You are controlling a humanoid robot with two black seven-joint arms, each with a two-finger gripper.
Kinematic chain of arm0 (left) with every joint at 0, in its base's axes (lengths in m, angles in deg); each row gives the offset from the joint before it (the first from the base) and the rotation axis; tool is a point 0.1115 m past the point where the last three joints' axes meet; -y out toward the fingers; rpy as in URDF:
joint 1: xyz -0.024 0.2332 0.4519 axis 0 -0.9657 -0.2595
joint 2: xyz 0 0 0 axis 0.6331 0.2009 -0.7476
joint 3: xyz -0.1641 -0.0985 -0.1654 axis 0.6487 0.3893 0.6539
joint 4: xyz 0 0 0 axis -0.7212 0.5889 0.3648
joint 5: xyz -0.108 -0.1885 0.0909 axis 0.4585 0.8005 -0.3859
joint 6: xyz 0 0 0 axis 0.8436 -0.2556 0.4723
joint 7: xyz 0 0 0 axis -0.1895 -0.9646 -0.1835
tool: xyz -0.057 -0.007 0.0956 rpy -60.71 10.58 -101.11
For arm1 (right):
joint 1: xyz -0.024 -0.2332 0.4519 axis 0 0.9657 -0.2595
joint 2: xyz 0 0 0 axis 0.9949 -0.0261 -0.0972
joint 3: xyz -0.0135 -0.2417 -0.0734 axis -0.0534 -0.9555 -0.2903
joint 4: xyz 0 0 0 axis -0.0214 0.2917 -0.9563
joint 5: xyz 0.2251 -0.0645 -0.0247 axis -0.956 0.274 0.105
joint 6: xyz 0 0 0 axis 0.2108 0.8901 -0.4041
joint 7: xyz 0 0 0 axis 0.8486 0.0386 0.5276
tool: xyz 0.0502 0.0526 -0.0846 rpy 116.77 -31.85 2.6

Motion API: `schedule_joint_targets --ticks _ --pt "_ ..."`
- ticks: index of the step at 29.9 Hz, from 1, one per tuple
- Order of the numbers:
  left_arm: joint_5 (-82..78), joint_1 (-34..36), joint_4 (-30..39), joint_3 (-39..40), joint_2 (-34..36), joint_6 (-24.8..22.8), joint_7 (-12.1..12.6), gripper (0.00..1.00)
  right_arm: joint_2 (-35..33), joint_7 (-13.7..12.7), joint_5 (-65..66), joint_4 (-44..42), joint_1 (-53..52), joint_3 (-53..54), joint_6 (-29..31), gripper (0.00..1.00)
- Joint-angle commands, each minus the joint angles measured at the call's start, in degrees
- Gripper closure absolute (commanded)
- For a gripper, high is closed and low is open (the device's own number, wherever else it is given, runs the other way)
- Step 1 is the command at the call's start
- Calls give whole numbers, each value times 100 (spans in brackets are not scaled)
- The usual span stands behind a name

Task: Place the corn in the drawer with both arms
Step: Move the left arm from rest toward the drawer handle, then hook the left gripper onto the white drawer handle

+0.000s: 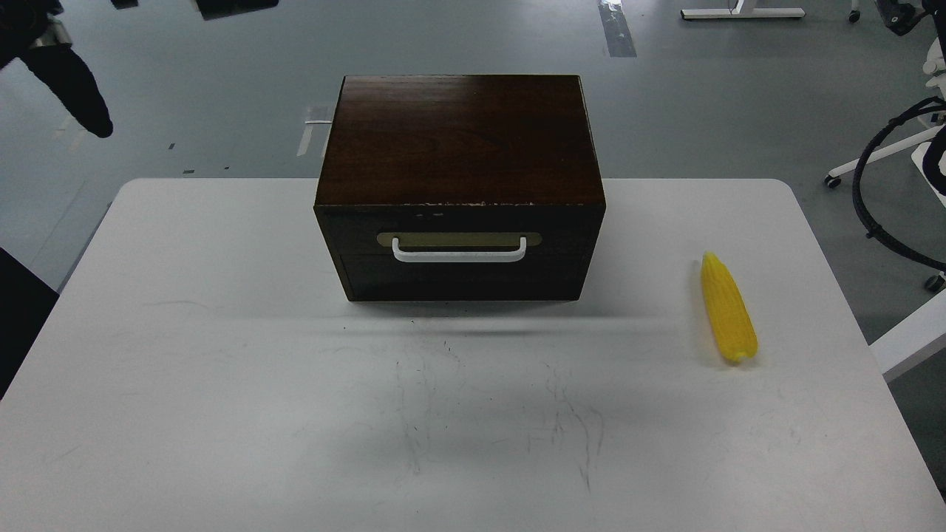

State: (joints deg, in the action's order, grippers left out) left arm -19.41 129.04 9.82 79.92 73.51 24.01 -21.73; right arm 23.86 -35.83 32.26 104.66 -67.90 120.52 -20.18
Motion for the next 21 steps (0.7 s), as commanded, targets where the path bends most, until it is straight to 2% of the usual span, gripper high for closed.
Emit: schedule_joint_targets --ticks 1,5,6,11,17,21 --pt "-1665 105 484 -366 -466 1 -28 18 -109 -1 -1 -14 7 0 0 0" --pt "-3256 455 502 -1717 -1001 1 -177 18 -205 17 -1 -23 25 0 0 0" --pt "-3259 456 502 -1721 -1003 1 -178 18 -205 17 -1 -23 25 0 0 0" --pt "-4382 544 318 -2800 -1564 1 -345 18 -258 52 -1 -23 104 9 0 0" --pt "-4569 518 -139 -2907 -1899 1 -345 18 -381 43 -1 -23 402 9 0 0" --pt "-4560 501 -166 -2907 -1908 1 -345 18 -381 43 -9 -23 728 18 0 0"
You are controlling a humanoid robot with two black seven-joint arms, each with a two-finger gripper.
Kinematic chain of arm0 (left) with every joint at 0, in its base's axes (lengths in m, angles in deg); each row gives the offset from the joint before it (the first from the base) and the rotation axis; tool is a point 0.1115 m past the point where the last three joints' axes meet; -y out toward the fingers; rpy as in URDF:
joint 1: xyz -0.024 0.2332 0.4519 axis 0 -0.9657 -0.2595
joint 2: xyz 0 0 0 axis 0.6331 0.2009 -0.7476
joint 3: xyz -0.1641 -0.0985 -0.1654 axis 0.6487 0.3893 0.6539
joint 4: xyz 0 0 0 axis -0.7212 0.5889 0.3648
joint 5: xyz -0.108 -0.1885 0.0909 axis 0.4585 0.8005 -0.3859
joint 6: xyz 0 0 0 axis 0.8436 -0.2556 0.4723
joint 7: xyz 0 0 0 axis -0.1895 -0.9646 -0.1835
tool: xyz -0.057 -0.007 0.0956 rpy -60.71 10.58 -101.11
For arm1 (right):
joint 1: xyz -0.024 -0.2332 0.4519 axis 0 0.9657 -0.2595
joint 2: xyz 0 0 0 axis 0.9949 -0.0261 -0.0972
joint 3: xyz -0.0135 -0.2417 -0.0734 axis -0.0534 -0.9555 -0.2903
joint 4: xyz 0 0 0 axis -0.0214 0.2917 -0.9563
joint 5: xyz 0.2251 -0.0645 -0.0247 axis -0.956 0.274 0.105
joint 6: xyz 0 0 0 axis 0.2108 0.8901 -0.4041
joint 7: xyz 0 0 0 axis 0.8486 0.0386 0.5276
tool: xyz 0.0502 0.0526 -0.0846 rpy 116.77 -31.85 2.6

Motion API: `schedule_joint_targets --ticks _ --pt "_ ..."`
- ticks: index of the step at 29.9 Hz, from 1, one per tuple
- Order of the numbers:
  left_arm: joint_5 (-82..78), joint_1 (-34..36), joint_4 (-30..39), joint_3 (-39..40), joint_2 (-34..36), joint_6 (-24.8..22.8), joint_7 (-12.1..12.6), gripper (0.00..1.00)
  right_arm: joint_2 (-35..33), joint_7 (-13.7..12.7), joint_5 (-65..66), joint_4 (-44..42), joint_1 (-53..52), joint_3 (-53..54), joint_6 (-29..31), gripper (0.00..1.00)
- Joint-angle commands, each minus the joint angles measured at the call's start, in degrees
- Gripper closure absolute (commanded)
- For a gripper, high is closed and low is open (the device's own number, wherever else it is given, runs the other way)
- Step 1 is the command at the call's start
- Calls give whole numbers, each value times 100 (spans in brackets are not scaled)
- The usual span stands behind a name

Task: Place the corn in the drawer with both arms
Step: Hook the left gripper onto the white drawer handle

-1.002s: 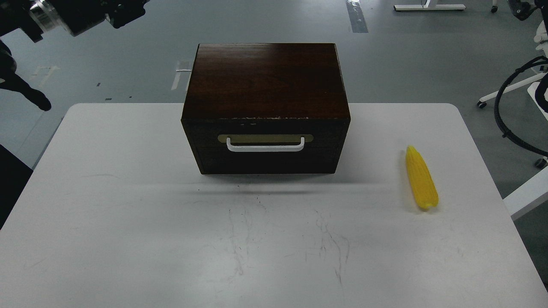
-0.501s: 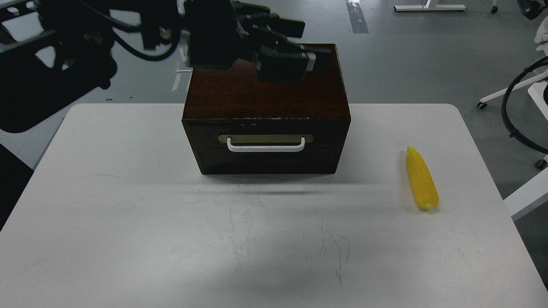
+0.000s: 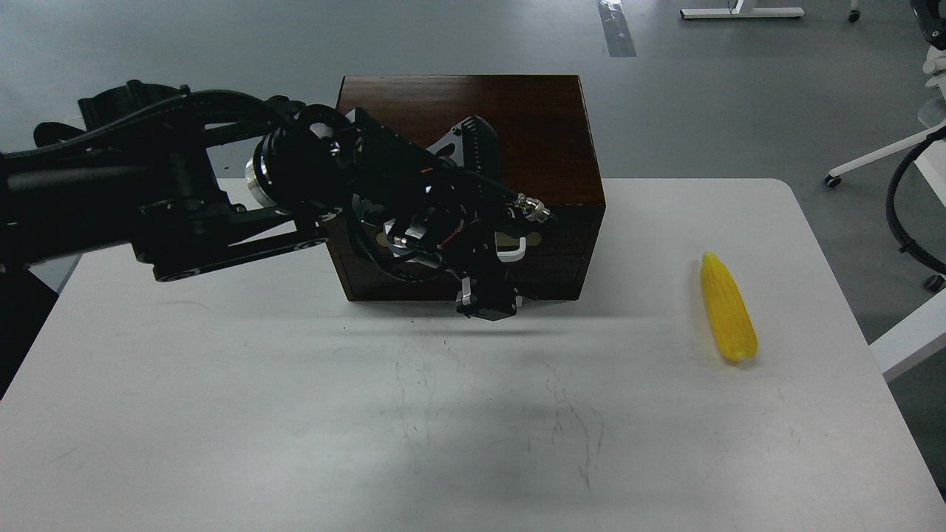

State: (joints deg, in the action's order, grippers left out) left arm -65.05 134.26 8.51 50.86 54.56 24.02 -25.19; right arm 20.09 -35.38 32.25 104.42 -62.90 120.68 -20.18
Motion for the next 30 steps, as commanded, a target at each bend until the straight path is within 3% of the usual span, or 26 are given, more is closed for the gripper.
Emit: schedule_joint_targets --ticks 1,12,30 --pt "4 -30 -36 -10 -5 0 1 18 -4 -2 -9 9 324 2 0 0" --pt "-5 40 -88 -405 74 0 -8 18 154 86 -9 53 615 -16 0 0" --pt "-14 -92 -738 -879 57 5 18 18 119 95 0 45 615 46 0 0"
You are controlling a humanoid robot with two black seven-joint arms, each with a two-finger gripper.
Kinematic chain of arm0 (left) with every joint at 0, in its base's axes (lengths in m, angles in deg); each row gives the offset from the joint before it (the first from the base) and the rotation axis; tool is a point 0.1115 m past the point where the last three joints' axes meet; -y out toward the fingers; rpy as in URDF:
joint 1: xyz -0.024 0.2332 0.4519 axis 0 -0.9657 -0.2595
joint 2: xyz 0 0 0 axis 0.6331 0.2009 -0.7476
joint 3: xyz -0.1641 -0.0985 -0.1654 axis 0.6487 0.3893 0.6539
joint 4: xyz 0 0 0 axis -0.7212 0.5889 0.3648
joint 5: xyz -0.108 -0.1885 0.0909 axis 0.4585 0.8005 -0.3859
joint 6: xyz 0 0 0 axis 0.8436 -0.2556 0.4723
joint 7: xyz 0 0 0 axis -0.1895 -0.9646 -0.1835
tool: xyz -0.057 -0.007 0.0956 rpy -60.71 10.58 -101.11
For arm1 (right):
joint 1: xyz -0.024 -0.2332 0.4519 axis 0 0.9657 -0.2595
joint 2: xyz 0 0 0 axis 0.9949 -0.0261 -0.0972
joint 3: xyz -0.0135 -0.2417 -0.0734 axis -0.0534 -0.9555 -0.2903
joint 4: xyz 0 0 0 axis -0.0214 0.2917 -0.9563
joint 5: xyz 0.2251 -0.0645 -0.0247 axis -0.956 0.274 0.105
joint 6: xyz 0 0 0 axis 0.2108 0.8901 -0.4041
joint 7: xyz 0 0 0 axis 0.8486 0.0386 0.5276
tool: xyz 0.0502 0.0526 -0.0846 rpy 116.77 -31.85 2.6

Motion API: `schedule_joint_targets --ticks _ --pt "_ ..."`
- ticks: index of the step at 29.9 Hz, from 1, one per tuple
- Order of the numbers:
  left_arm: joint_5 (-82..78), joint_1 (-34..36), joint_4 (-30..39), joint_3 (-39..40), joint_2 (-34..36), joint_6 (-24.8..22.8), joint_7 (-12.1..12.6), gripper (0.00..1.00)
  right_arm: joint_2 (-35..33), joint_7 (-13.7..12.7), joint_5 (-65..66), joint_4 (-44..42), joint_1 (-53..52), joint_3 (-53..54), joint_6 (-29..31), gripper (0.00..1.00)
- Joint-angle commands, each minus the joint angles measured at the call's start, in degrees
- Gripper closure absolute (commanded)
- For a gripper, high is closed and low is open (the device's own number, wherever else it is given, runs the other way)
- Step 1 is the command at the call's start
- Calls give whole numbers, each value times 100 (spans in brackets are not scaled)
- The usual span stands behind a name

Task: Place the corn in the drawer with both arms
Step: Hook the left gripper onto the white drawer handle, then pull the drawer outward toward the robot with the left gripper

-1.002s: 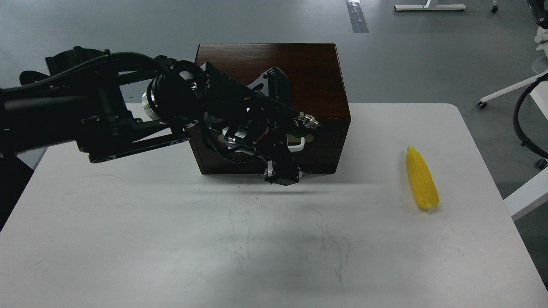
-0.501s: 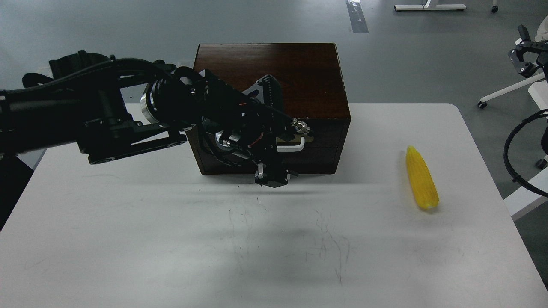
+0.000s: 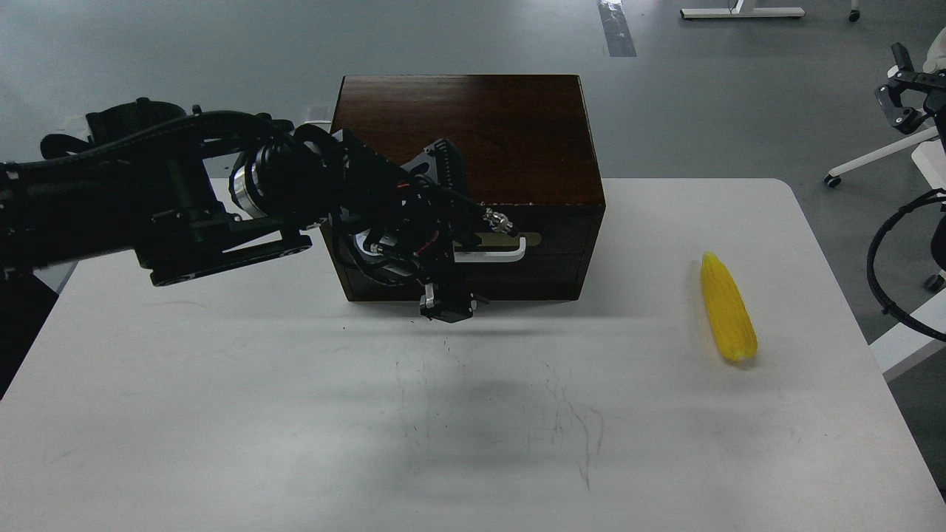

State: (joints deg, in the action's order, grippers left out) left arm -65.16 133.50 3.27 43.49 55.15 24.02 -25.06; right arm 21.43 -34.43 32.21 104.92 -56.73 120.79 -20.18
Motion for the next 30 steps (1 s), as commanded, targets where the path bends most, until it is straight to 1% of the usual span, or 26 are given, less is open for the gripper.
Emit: schedule_joint_targets --ticks 1,3,6,12,19,27,29,30 --pt "-3 -16 -215 -144 -2 5 5 18 -15 0 4 -5 -2 34 0 0" --pt "-3 -8 -328 -284 -11 197 5 18 -41 0 -5 -14 -2 43 0 0" --pt "-29 1 -329 -319 -2 233 -4 18 -41 0 -5 -23 -2 69 0 0" --pt "-47 36 -162 -434 7 233 -30 18 -50 0 -5 -32 -2 78 0 0" --pt "-55 63 295 -468 7 181 -30 18 -50 0 4 -49 -2 78 0 0" --pt "-55 107 339 -592 -2 172 -39 18 -94 0 -5 -49 -2 96 0 0" --pt "-47 177 427 -592 7 172 -109 18 -111 0 4 -49 -2 96 0 0" --pt "-47 238 514 -592 24 155 -196 18 -120 0 4 -49 -2 96 0 0"
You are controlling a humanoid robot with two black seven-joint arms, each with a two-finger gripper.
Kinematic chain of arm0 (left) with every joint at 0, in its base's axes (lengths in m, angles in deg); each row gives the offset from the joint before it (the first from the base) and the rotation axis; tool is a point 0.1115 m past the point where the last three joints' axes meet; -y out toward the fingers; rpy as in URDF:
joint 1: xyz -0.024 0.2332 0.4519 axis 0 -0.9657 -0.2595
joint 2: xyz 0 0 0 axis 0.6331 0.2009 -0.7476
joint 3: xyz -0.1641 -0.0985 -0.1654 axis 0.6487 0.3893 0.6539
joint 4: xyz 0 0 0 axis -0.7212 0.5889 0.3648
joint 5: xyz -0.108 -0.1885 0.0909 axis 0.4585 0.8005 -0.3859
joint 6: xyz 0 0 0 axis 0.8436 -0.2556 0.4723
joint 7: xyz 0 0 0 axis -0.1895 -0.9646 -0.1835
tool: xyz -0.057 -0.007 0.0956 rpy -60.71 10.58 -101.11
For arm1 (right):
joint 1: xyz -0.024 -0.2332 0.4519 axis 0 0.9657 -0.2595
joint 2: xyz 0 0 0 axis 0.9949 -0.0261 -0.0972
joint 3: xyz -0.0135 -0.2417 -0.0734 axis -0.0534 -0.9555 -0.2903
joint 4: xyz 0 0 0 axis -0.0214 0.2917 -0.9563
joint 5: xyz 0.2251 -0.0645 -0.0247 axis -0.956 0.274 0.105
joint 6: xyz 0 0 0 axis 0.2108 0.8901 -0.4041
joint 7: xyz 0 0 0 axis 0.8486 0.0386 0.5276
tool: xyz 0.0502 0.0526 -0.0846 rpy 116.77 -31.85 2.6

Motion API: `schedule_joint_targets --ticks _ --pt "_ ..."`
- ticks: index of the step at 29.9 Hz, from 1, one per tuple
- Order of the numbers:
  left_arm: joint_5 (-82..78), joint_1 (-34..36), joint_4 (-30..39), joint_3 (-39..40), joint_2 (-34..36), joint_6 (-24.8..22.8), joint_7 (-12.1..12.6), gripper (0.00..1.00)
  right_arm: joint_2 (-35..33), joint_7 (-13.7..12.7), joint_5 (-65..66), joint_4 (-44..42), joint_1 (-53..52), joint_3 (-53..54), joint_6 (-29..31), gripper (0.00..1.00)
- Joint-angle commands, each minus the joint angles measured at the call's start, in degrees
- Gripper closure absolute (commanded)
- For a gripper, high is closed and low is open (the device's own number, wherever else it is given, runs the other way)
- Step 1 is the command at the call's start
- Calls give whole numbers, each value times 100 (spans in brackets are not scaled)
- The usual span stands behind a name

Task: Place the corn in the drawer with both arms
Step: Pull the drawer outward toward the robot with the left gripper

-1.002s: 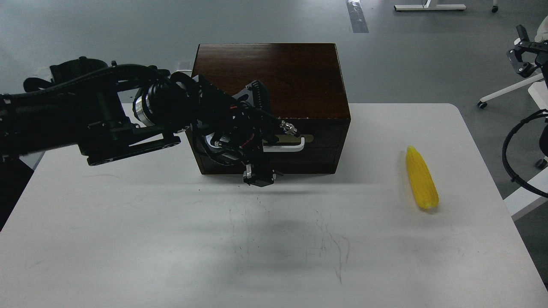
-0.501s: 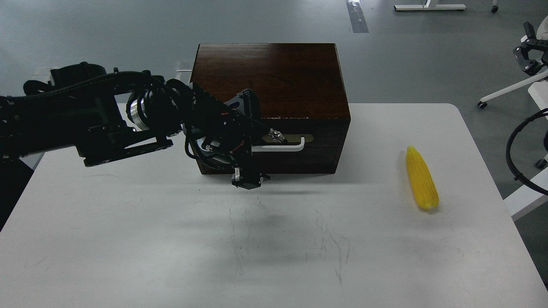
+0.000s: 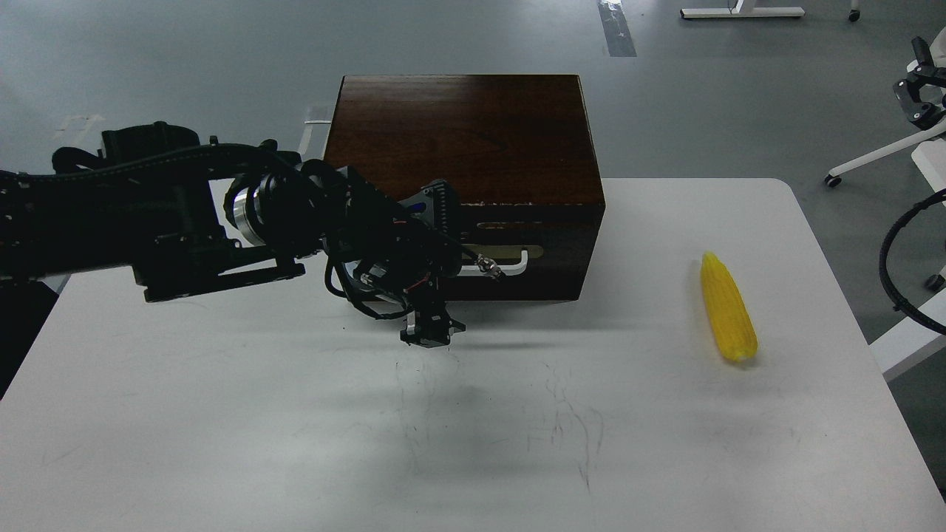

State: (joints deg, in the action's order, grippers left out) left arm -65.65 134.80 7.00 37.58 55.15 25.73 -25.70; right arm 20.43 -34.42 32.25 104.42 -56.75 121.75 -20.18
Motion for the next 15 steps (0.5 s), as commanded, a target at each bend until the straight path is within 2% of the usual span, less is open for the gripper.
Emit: schedule_joint_targets --ticks 1,15 --pt "3 127 212 0 68 -34 -185 18 -30 -1 0 1 0 0 0 0" --pt "11 136 598 0 235 -171 -288 17 -109 -1 0 1 0 0 0 0"
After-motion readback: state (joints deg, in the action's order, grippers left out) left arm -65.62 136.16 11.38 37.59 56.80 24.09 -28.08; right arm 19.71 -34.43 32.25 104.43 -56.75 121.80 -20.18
